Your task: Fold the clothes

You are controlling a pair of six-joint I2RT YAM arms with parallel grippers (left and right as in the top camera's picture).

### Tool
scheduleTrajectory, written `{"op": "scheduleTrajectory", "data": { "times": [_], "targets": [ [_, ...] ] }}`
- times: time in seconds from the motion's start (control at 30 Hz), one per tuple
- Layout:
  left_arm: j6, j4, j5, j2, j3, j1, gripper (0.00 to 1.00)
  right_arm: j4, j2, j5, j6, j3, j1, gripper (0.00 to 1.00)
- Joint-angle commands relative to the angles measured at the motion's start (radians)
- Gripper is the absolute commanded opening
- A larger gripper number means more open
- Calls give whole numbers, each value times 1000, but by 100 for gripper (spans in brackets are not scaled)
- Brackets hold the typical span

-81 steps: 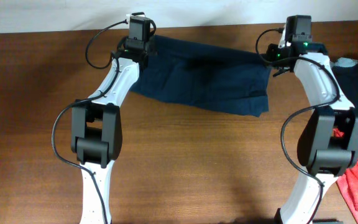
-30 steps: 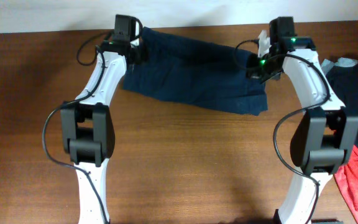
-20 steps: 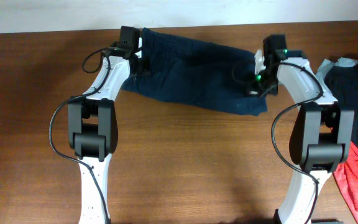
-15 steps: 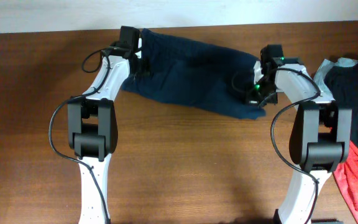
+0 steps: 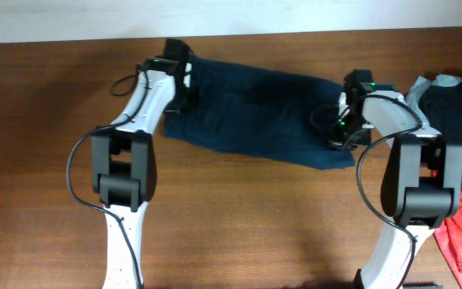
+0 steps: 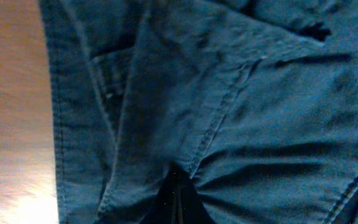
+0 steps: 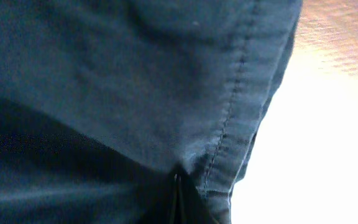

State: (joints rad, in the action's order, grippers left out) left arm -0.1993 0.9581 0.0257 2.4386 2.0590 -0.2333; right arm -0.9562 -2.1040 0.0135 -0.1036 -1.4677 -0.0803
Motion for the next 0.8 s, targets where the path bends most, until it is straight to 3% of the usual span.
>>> {"op": "scheduleTrajectory", "data": {
  "times": [0.0,0.2,0.33,0.6,0.77],
  "targets": [
    [-22,50,-77,-22,-24,-56,0,-35,-48,-182,-1,56,-80,4],
    [-47,107,-218,-109,-11,-84,0,-27,-47,-181,-1,35,-143,4],
    [-77,75,-194,-210,6,-51,0,-60,-45,-144,-1,-48,-149,4],
    [-72,-71,166,-253,5,14,0,-246,-43,172,109,-367,-108,4],
    [-72,-106,324,-197,5,0,0,-288,-43,340,126,-442,-64,4]
  ]
}}
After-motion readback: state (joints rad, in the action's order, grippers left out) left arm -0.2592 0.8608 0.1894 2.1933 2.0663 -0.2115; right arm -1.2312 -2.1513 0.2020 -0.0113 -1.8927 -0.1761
